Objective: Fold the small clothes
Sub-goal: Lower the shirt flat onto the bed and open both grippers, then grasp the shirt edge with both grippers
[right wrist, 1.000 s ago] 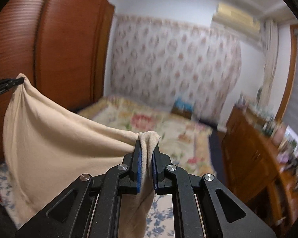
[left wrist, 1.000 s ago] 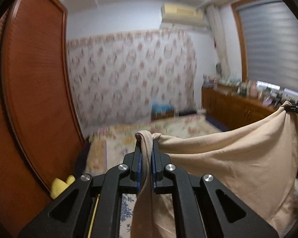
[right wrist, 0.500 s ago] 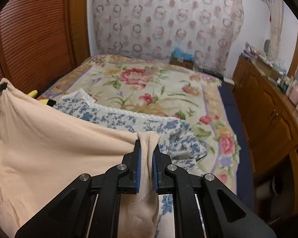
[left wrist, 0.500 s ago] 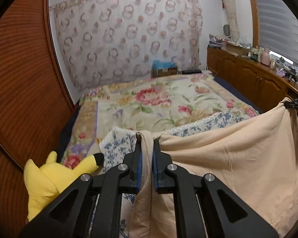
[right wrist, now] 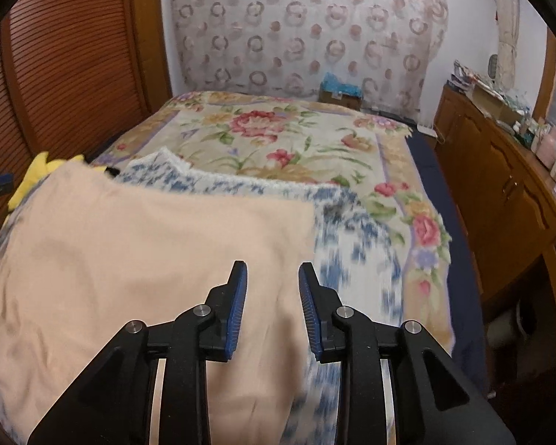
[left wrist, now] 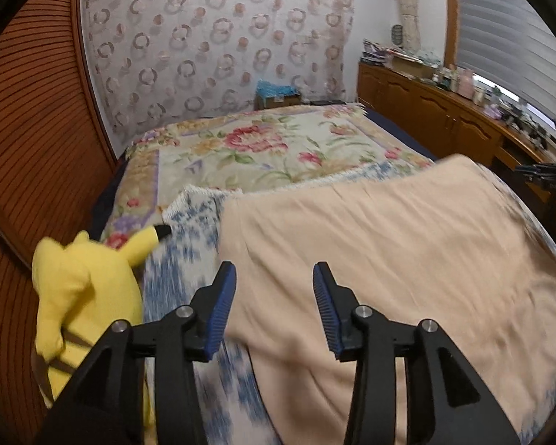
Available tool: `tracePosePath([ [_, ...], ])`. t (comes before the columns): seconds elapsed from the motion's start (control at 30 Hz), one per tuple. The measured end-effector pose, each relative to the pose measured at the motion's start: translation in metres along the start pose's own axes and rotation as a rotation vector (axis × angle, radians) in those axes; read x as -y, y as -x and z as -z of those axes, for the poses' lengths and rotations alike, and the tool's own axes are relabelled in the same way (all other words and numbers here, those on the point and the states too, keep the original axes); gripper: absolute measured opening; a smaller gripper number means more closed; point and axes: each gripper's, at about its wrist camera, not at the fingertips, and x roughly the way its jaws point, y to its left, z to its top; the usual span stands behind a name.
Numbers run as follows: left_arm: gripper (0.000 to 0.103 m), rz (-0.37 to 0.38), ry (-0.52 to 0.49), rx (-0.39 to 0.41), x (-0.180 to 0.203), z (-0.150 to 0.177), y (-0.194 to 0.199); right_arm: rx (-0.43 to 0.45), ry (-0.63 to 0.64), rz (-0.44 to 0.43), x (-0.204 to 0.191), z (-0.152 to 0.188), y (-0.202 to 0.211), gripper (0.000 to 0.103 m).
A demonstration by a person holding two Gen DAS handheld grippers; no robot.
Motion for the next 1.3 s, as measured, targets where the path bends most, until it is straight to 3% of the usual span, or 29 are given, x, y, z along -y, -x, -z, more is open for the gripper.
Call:
tracePosePath([
  [0.37, 0.042, 0.045, 0.046, -0.052, 0.034, 0.103, 0.070, 0.018, -0.008, -0.034, -0.041, 0.086, 0.075, 0.028],
  [0.6, 0.042, 0.059, 0.091, -0.045, 0.046, 0.150, 0.099, -0.019, 0.007, -0.035, -0.065, 0.137, 0.103, 0.030],
  [0.73, 0.042, 0.083, 0.112, -0.043, 0.050, 0.166, 0.108, -0.062, -0.026, -0.050, -0.067, 0.169, 0.106, 0.041],
  [0.93, 0.042, 0.099, 0.102, -0.075, 0.056, 0.177, 0.105, -0.083, -0.075, -0.046, -0.069, 0.199, 0.114, 0.042],
  [1.17, 0.041, 0.062, 0.125, -0.092, 0.052, 0.184, 0.096, -0.097, -0.070, 0.003, -0.072, 0.217, 0.119, 0.042],
  [1.27, 0.040, 0.060, 0.113, -0.086, 0.053, 0.186, 0.097, -0.089, -0.025, 0.005, -0.078, 0.220, 0.121, 0.031],
  [1.3, 0.025, 0.067, 0.117, -0.085, 0.053, 0.187, 0.097, -0.087, -0.017, -0.009, -0.079, 0.221, 0.122, 0.018],
])
